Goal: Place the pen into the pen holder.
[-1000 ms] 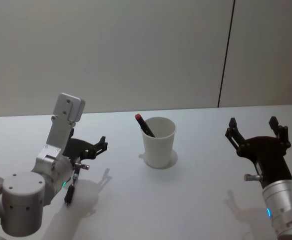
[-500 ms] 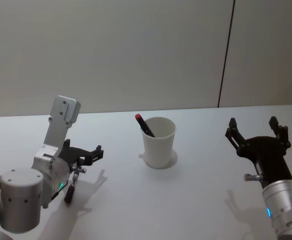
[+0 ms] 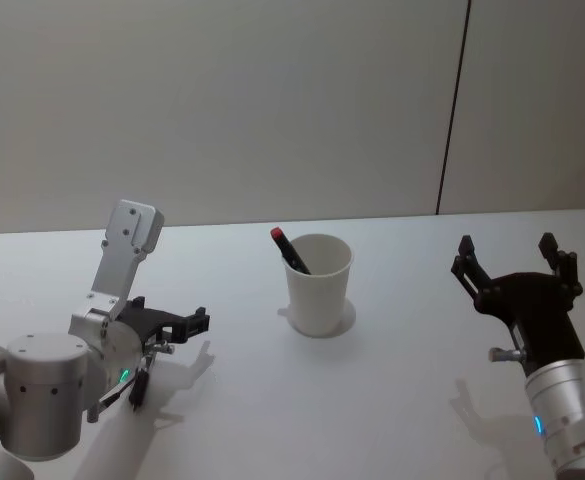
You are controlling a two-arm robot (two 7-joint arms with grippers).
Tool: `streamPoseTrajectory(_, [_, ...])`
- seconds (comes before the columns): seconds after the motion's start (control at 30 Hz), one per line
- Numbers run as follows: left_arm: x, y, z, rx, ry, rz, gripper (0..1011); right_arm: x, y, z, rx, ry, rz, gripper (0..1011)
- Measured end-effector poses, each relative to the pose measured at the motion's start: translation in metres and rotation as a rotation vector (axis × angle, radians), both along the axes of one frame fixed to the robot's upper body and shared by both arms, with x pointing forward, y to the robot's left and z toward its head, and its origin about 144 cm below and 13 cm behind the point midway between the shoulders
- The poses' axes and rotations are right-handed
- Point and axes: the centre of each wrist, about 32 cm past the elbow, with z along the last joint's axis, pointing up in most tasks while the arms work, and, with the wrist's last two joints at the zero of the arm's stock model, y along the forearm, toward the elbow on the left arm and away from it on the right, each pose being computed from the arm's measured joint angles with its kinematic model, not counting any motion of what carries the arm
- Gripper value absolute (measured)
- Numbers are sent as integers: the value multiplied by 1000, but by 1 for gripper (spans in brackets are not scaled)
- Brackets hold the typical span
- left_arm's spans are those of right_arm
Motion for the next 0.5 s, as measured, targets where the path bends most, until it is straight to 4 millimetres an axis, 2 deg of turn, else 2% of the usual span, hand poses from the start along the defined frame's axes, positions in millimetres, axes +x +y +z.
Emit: streamPoseTrajectory(0.5, [9,4,-7,-17,60,10,1003,0,0,0,0,0,0,1002])
